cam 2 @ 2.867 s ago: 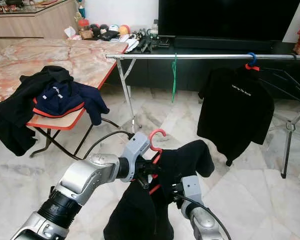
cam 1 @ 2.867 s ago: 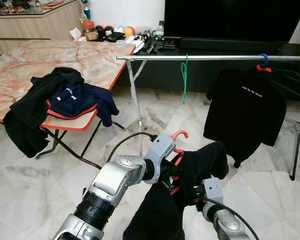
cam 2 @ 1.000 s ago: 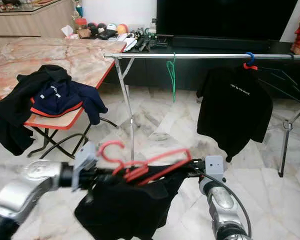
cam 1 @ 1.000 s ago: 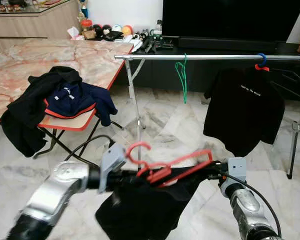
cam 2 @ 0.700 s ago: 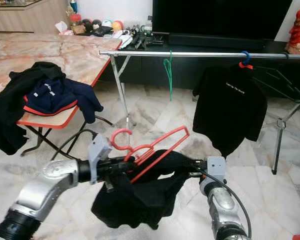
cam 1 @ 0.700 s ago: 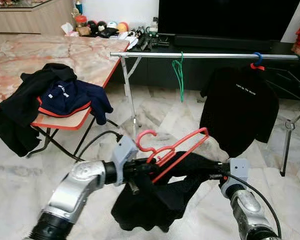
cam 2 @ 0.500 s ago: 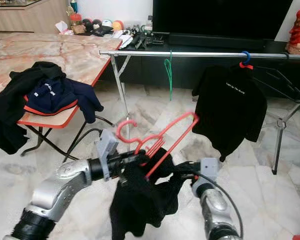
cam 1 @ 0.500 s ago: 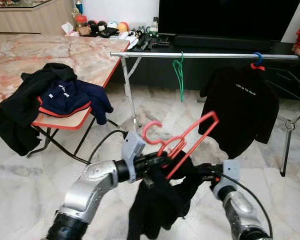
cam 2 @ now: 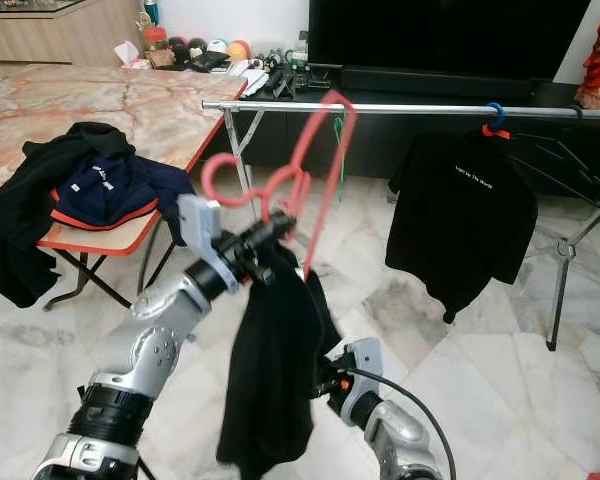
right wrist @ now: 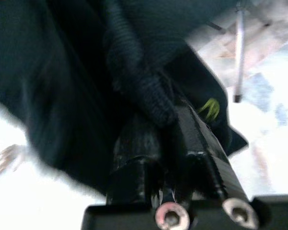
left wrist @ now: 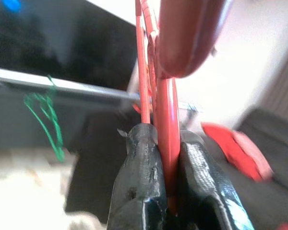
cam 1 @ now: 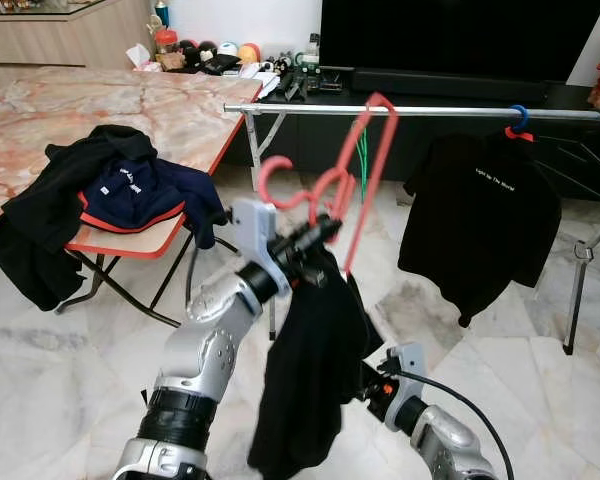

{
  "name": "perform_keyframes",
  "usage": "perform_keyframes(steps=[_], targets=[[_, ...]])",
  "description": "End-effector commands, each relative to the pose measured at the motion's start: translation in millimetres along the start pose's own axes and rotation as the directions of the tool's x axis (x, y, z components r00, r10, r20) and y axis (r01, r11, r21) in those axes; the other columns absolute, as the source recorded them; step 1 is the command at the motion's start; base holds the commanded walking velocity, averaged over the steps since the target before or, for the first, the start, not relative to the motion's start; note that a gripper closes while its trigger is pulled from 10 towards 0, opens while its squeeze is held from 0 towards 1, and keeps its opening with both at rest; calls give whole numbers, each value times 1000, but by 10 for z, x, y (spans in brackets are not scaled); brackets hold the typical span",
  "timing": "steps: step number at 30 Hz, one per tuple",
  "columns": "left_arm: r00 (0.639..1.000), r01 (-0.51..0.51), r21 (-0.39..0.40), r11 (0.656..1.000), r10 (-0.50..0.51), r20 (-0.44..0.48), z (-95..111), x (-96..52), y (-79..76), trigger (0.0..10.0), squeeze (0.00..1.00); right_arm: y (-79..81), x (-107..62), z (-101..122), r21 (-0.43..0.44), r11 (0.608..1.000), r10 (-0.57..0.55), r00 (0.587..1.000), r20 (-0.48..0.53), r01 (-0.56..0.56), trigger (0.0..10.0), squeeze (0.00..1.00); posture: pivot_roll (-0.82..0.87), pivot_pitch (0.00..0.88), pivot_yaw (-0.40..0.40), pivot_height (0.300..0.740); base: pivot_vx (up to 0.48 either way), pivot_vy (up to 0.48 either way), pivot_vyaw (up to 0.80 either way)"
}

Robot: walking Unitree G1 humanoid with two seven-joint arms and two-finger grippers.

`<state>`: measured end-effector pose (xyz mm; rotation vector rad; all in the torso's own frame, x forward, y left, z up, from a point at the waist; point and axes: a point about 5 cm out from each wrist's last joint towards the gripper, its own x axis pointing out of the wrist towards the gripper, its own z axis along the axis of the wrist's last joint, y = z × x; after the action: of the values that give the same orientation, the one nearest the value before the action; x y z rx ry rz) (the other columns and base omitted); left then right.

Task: Hang hanger

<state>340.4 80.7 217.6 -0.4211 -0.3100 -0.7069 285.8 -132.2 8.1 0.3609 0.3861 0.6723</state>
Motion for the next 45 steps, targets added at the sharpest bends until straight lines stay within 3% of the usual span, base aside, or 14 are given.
perform_keyframes(steps=[1, 10, 12, 13, 17, 18, 20, 22, 27, 30, 31, 33, 39, 45], targets=[[987, -55, -54, 997, 62, 149, 175, 58, 15, 10000, 0, 18, -13, -9, 12, 999, 47, 999, -5, -47, 0, 0, -8, 70, 0, 740, 0, 0, 0], [943, -145, -64, 987, 157, 293, 289, 31, 38, 10000, 0, -36, -195, -181, 20, 993, 121, 985, -120, -119, 0, 0, -8, 73, -1, 740, 0, 0, 0], [902, -197, -191, 962, 255, 350, 373, 7, 129, 10000, 0, -47, -237, -230, 13, 991, 130, 978, -163, -130, 0, 0, -5, 74, -1, 740, 0, 0, 0], [862, -186, -396, 899, 343, 373, 427, -11, 215, 10000, 0, -68, -274, -274, -7, 993, 114, 972, -205, -118, 0, 0, -8, 72, -1, 740, 0, 0, 0], [831, -80, -609, 789, 391, 397, 477, -14, 253, 10000, 0, -89, -314, -320, -15, 994, 98, 966, -239, -104, 0, 0, -6, 71, -2, 740, 0, 0, 0], [836, 33, -749, 661, 393, 383, 462, 9, 239, 10000, 0, -100, -331, -338, -20, 995, 89, 962, -258, -97, 0, 0, -3, 71, -2, 740, 0, 0, 0], [865, 119, -814, 568, 344, 366, 424, 50, 162, 10000, 0, -103, -343, -351, -17, 995, 90, 959, -269, -98, 0, 0, -3, 71, -3, 740, 0, 0, 0], [916, 142, -819, 555, 239, 321, 330, 116, 7, 10000, 0, -100, -351, -360, -8, 994, 101, 957, -273, -107, 0, 0, -2, 70, -1, 740, 0, 0, 0], [964, 249, -625, 739, -253, 86, -22, 149, -638, 10000, 0, -109, -390, -394, -8, 994, 105, 951, -291, -113, 0, 0, -7, 70, -1, 740, 0, 0, 0], [955, 240, -360, 902, -286, -82, -156, 126, -683, 10000, 0, -182, -425, -365, -45, 998, 21, 963, -267, -35, 0, 0, -8, 71, 2, 740, 0, 0, 0], [955, 240, -360, 902, -286, -82, -156, 126, -683, 10000, 0, -182, -425, -365, -45, 998, 21, 963, -267, -35, 0, 0, -8, 71, 2, 740, 0, 0, 0], [970, 114, -144, 983, -141, -197, -221, 87, -421, 10000, 0, -282, -456, -296, -69, 994, -99, 972, -211, 87, 0, 0, -6, 70, 5, 740, 0, 0, 0], [922, 1, 221, 975, 85, -378, -336, -287, 107, 10000, 0, -382, -457, -184, -31, 968, -250, 962, -107, 249, 0, 0, 8, 73, 12, 740, 0, 0, 0], [758, -53, 432, 900, 318, -569, -685, -1024, 557, 10000, 0, -481, -466, 43, 31, 903, -430, 897, 100, 429, 0, 0, 7, 82, 21, 740, 0, 0, 0]])
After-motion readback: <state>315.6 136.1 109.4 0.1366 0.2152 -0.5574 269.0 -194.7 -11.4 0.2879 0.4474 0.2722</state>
